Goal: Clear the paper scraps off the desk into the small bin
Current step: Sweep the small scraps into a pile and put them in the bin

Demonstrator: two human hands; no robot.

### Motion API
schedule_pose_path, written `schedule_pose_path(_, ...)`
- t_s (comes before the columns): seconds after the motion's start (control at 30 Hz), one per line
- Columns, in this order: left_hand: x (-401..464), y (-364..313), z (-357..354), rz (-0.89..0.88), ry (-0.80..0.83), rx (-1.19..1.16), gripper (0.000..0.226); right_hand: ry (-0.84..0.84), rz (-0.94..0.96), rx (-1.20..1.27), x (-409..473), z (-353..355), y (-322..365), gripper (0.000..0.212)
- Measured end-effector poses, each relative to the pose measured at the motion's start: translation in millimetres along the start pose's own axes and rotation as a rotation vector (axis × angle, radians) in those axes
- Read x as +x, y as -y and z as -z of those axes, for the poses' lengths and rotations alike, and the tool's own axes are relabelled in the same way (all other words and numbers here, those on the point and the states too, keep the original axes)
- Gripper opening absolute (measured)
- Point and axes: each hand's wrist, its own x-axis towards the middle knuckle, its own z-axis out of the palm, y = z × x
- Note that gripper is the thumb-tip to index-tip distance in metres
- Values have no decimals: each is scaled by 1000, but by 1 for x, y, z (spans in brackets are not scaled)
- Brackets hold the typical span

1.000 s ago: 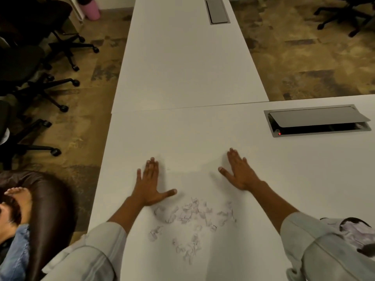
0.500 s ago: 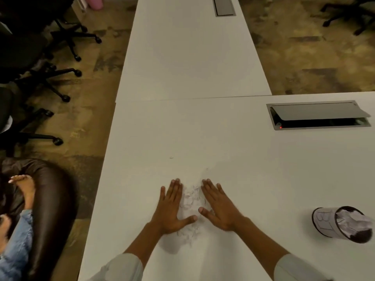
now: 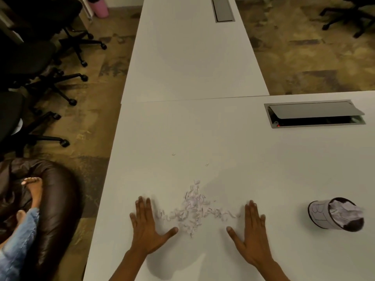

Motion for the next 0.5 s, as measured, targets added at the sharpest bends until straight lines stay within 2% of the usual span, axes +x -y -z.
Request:
schedule_pose_path(0.2,-12,-27,-15,-26,124,93,150,81,35,-160,5,-27,44,99)
schedule_pose_path(0.37,-4,-64,-19,-108,182,158,153,193,161,-193,32,-38,84,92)
schedule_pose_path(0.5,3,-68,-19,-147,206,142,154,194,270,-22,55,-26,92,86)
